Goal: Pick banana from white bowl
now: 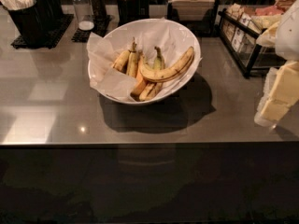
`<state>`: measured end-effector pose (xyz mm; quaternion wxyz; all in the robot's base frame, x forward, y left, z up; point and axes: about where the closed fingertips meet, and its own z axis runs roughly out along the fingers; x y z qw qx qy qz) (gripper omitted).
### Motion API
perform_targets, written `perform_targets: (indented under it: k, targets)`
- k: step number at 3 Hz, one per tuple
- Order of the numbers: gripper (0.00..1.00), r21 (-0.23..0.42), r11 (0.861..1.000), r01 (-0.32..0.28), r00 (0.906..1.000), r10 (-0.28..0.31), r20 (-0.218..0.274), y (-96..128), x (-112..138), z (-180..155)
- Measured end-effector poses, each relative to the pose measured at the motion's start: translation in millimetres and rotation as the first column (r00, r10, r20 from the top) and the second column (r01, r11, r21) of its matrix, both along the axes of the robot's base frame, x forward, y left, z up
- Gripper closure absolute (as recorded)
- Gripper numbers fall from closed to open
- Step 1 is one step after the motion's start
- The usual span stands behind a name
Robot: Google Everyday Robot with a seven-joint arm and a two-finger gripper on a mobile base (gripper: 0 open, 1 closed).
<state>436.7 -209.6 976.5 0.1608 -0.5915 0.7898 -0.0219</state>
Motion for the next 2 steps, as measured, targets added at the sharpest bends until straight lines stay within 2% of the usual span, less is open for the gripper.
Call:
perform_targets:
  k: [1, 2]
  targets:
    - [0.0, 0.081, 0.995, -0.055, 0.998, 0.057, -0.025, 33.9, 34.1, -9.4]
    - [0.0, 0.181, 0.973, -0.146, 0.9862, 0.157, -0.051, 80.4, 82.9, -29.7]
